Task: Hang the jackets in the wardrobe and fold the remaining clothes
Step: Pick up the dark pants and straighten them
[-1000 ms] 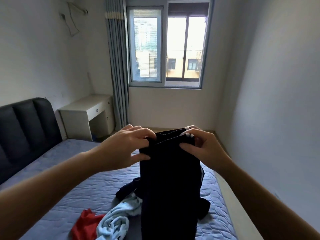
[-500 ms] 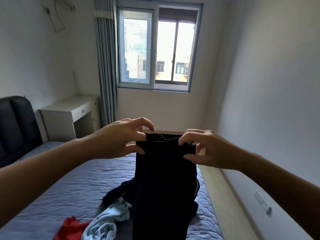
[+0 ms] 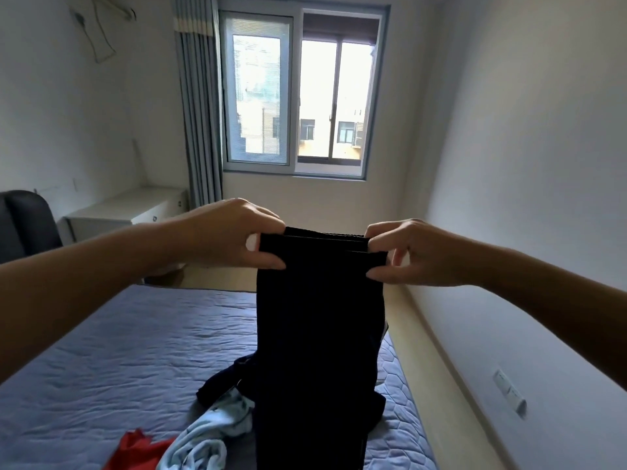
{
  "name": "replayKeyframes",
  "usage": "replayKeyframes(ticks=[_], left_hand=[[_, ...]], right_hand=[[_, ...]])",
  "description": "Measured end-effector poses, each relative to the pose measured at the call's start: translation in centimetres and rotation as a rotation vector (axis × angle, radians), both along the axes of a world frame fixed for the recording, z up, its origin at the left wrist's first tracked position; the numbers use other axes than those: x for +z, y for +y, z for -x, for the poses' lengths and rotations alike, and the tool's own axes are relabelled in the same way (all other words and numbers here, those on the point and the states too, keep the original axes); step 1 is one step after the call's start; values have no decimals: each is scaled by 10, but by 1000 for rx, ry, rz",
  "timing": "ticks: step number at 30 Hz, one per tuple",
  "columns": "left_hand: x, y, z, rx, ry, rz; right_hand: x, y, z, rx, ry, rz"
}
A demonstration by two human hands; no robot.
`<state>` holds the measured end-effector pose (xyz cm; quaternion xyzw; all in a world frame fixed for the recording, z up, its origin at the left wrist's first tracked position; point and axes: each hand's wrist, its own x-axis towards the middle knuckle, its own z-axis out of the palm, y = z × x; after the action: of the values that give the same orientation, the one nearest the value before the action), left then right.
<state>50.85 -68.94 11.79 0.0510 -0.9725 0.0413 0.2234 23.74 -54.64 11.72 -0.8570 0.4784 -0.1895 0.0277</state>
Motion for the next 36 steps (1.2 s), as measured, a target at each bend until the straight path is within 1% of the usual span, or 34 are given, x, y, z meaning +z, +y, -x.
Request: replayKeyframes(ticks=[2, 5, 6, 10, 12, 13, 14, 16, 17, 18, 19, 21, 22, 23, 25, 28, 30, 32, 36], left_hand=[[3, -1, 4, 15, 57, -119], [10, -5, 10, 65, 260, -357], [14, -6, 14, 73, 319, -410], [39, -10, 34, 48, 409, -529], [47, -16, 42, 29, 438, -604], [51, -21, 45, 37, 449, -638], [54, -27, 49, 53, 450, -669], [57, -40, 58, 119, 417, -675], [58, -47, 64, 177, 368, -639], [58, -56, 71, 249, 298, -597], [58, -65, 78, 323, 225, -570], [59, -85, 91, 450, 117, -613], [64, -95, 97, 498, 105, -655], [71, -103, 103, 532, 126, -679], [92, -116, 112, 562, 236, -662], [123, -120, 124, 567, 389, -512], [137, -113, 127, 544, 459, -454], [142, -101, 126, 488, 499, -513], [129, -71, 122, 388, 505, -670]], right_hand=[[4, -5, 0, -4, -77, 13], [12, -13, 1, -36, -309, 79], [15, -18, 1, -52, -374, 111], [26, -39, 1, -175, -553, 238], [29, -52, 4, -198, -673, 239], [29, -59, 7, -201, -761, 197], [30, -67, 12, -199, -877, 99], [31, -84, 21, -219, -1130, -265], [31, -94, 24, -248, -1178, -426], [29, -106, 27, -306, -1158, -510], [28, -119, 30, -382, -1112, -519], [26, -144, 36, -511, -1039, -429], [29, -155, 39, -549, -1017, -362], [35, -165, 41, -560, -1007, -288], [54, -180, 43, -532, -1006, -127], [88, -188, 47, -480, -915, 124], [107, -182, 51, -433, -855, 223], [119, -169, 56, -386, -857, 226], [114, -139, 67, -335, -835, 125]])
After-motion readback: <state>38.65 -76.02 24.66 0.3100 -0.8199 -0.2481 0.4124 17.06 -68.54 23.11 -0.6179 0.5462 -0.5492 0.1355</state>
